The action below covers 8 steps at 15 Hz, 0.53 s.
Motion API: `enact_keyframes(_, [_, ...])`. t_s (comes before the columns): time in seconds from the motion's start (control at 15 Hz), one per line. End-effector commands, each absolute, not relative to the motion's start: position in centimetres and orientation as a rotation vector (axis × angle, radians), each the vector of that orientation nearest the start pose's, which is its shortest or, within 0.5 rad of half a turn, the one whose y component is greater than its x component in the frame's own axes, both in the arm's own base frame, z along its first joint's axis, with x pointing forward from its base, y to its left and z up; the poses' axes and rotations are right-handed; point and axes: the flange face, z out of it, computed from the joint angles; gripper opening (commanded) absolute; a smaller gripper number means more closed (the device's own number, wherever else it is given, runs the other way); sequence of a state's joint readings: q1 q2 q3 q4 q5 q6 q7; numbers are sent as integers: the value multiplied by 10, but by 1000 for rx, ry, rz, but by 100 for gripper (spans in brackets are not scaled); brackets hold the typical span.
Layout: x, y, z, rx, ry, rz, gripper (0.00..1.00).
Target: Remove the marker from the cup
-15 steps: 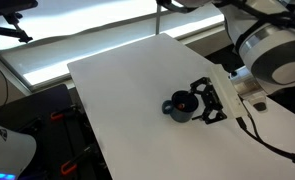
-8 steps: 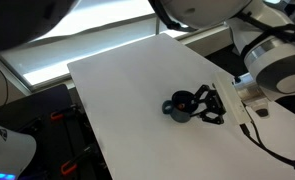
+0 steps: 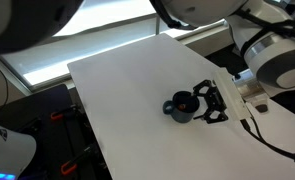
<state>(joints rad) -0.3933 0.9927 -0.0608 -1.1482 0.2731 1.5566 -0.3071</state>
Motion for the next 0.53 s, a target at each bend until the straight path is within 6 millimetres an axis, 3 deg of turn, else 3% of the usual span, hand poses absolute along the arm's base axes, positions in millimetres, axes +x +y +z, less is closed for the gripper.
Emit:
enact_keyframes(0.0, [643,-256,178,-2657,269,673,100])
enact_keyframes(0.47, [648,-246,196,-2710,275,671,100])
